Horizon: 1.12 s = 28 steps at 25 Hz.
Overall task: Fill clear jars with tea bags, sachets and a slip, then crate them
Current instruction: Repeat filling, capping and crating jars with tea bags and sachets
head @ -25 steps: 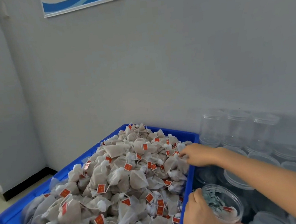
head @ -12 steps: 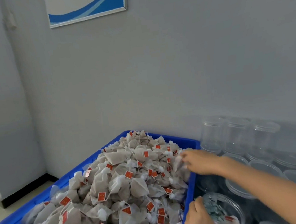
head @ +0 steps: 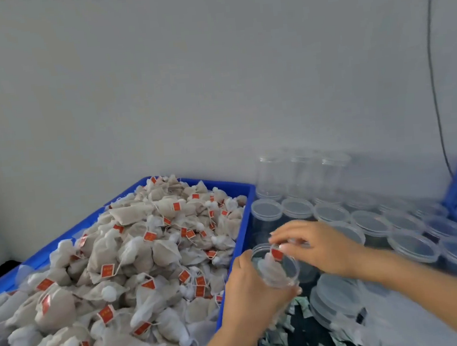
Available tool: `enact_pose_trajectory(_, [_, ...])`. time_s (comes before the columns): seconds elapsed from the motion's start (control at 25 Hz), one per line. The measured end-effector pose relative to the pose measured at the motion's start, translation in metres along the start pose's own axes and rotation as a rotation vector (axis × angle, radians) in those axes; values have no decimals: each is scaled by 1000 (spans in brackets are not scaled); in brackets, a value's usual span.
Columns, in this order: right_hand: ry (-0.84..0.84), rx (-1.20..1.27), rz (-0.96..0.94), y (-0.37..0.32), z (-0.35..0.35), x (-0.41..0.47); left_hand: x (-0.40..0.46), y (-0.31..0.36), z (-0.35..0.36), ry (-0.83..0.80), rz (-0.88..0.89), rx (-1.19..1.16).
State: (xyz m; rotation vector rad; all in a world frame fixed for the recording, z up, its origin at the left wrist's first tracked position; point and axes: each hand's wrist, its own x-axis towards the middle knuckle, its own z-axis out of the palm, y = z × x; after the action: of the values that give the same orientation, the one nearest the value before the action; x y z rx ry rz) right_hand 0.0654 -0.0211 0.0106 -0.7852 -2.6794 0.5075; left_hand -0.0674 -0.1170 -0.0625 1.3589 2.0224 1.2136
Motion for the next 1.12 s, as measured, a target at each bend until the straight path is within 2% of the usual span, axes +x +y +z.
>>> enact_pose_trajectory(0.04, [215, 99, 112, 9, 16, -3, 0, -2, 0, 23, -6, -47])
enact_pose_trajectory(0.08, [348, 180, 246, 15, 34, -6, 2, -4, 1, 49, -15, -72])
enact_pose_trajectory(0.12, [369, 241, 348, 20, 54, -8, 3, -5, 1, 62, -17, -71])
enact_pose_trajectory(0.28, [58, 324, 338, 34, 120, -12, 7, -2, 4, 19, -31, 136])
enact_pose_trajectory(0.48, [67, 91, 535, 54, 147, -21, 4, -2, 3, 10, -10, 84])
enact_pose_trajectory(0.64, [67, -8, 470, 49, 132, -18, 6, -2, 2, -13, 13, 92])
enact_pose_trajectory(0.76, [201, -71, 431, 44, 98, -22, 2, -1, 0, -35, 32, 81])
enact_pose_trajectory(0.84, [375, 68, 423, 36, 68, -29, -4, 0, -2, -44, 51, 108])
enact_pose_trajectory(0.92, [454, 268, 360, 22, 42, -38, -9, 2, -4, -66, 111, 124])
enact_pose_trajectory(1.0, [368, 329, 233, 3, 27, -48, -17, 12, -4, -107, 190, 114])
enact_pose_trajectory(1.08, [304, 197, 113, -10, 18, -59, -27, 31, 0, -134, 268, 115])
enact_pose_trajectory(1.12, [329, 146, 70, -12, 10, -64, -30, 41, 2, -123, 293, 107])
